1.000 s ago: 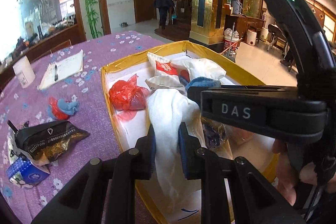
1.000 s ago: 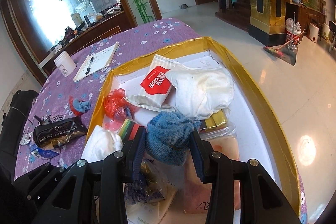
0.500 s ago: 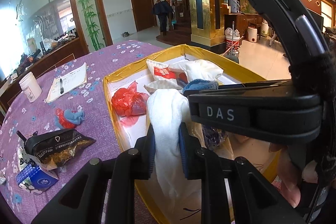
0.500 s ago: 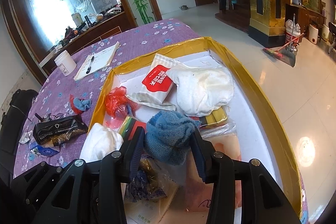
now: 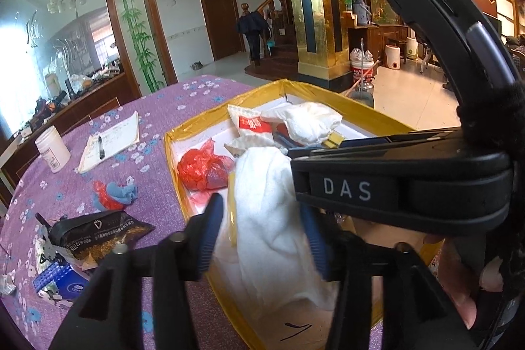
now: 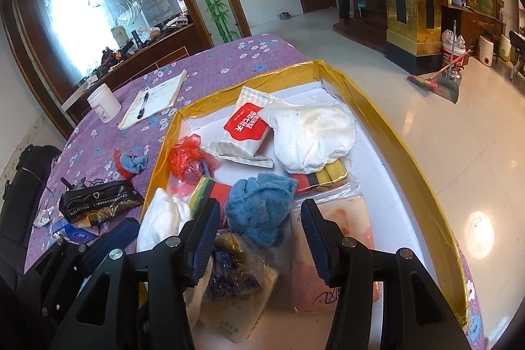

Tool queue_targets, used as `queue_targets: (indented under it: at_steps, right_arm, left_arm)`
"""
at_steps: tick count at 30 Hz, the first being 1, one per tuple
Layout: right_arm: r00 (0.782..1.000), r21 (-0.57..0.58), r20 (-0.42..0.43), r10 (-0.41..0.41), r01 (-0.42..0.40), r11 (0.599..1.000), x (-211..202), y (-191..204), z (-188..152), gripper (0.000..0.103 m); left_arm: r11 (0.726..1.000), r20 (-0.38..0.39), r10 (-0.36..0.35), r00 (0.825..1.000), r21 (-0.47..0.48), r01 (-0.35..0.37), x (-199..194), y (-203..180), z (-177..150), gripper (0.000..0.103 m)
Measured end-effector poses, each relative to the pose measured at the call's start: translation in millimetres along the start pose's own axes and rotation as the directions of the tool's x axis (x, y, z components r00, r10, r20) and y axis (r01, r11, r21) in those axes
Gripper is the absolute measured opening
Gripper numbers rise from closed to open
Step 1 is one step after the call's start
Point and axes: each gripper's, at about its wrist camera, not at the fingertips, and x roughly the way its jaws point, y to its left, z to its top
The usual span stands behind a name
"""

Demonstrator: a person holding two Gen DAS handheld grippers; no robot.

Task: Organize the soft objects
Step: 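Lower both cloths into the box and open both tools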

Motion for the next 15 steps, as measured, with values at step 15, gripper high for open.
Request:
queue_targets:
  at_steps: [15]
  right_arm:
    - [0.999,0.001,0.042,-0.011,0.011,1.0,-27,1,-5,0.062]
  left_arm:
    - [1.0,0.046,0.001,0.999,0.007,-0.001,-11,0,1,0.062]
